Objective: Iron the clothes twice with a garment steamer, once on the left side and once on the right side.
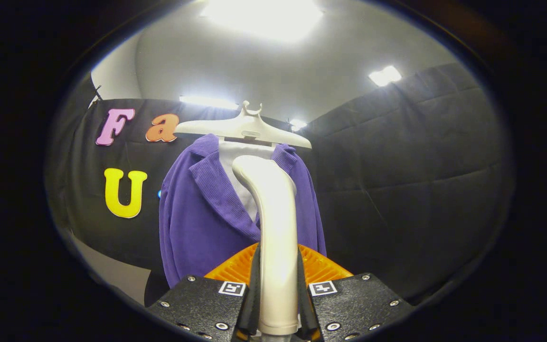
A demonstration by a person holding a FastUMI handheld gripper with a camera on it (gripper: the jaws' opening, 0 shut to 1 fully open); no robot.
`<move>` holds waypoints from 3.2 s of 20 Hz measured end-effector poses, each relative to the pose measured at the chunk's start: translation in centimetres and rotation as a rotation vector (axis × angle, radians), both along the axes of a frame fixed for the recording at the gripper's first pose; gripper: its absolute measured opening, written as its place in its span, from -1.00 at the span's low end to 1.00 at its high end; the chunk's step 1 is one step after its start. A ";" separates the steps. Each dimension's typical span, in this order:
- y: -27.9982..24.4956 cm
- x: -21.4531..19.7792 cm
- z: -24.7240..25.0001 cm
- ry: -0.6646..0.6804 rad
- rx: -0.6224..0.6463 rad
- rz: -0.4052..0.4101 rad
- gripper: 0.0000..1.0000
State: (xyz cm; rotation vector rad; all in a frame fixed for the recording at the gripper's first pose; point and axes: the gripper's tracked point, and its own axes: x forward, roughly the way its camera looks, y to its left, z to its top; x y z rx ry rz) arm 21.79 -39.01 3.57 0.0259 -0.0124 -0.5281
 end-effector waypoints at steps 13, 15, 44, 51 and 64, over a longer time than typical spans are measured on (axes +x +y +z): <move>-4.6 5.1 -2.6 0.030 0.017 -0.068 -0.31; -4.8 5.1 -4.7 0.049 0.031 -0.070 -0.30; -3.1 -4.7 -25.5 0.324 0.125 0.027 -0.30; 0.1 -7.8 -32.5 0.455 0.167 0.092 -0.30; 9.1 -14.9 -22.8 0.332 0.057 0.252 -0.30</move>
